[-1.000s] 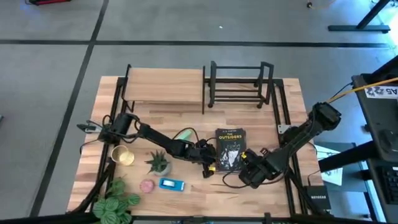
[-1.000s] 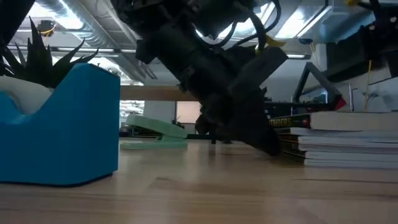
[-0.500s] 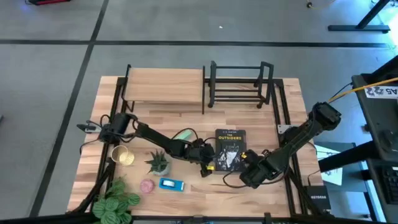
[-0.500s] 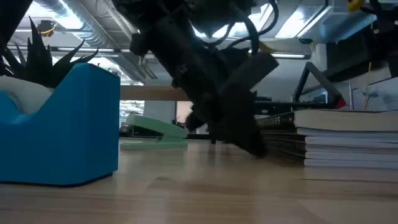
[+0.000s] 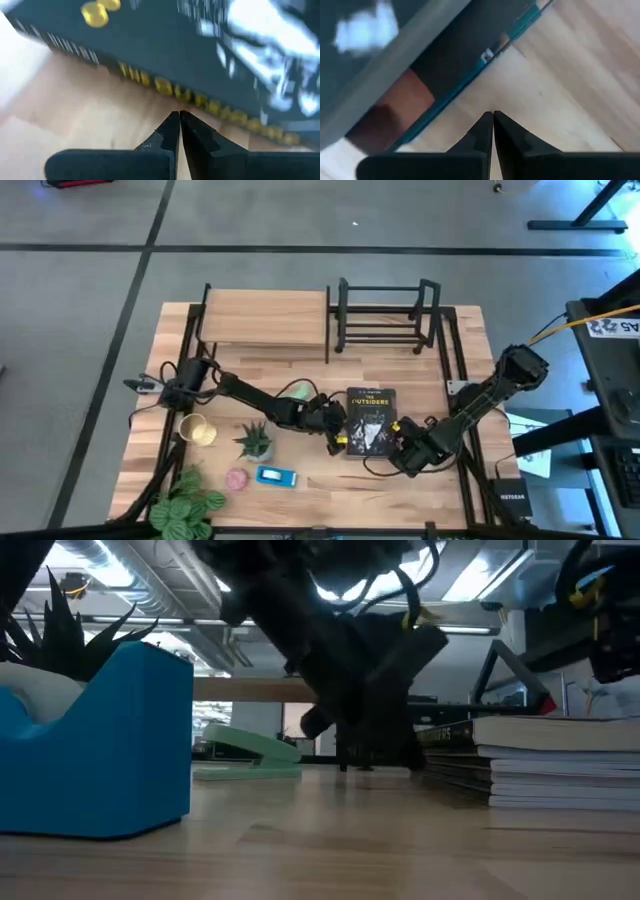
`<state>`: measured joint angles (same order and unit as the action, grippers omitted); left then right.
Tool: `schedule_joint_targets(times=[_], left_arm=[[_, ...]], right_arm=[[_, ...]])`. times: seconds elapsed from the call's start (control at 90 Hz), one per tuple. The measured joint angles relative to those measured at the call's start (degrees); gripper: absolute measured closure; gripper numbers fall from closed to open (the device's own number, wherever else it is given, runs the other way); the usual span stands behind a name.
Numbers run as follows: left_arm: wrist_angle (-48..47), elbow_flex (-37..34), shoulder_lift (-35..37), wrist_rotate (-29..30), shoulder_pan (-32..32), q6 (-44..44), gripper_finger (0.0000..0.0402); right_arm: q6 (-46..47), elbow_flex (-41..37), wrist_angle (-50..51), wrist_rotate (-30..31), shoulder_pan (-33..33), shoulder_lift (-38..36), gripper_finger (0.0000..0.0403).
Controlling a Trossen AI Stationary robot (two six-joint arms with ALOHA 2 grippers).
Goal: Stock shelves
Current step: Remove the black book from the bookshelf
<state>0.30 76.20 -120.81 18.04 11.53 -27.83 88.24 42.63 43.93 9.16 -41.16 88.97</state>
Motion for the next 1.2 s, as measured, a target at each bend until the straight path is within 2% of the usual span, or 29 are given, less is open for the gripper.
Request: schedule_joint_targets(times=[0.267, 0.544, 0.7, 0.778, 1.0, 1.2], left_arm=[[0.74, -0.04, -0.04, 0.68, -1.18, -0.07, 0.04], [0.69, -0.07, -0.25, 2.01, -1.03, 1.02, 0.04], [-5.67, -0.07, 1.38, 7.46, -0.72, 1.47, 0.04], [-5.75, -0.04, 1.55, 9.97, -1.06, 2.55, 0.04], [-3.51, -0.04, 0.97, 9.77, -4.26, 3.29, 0.04], [0.95, -0.04, 0.43, 7.45, -5.59, 4.16, 0.04]], right_arm=[[-3.17, -0.1, -5.15, 4.7, 0.8, 0.13, 0.0402], [-3.09, 0.41, -1.98, 4.22, 0.72, -0.02, 0.0402], [-2.97, 2.67, 3.57, 3.84, 0.69, -0.09, 0.0402], [-3.36, 2.83, 5.52, 5.06, 0.78, -0.11, 0.0402], [-6.49, 0.49, 7.12, 5.91, 4.52, -0.11, 0.0402], [-13.86, 0.44, 2.46, 7.54, 8.44, -0.11, 0.0402]])
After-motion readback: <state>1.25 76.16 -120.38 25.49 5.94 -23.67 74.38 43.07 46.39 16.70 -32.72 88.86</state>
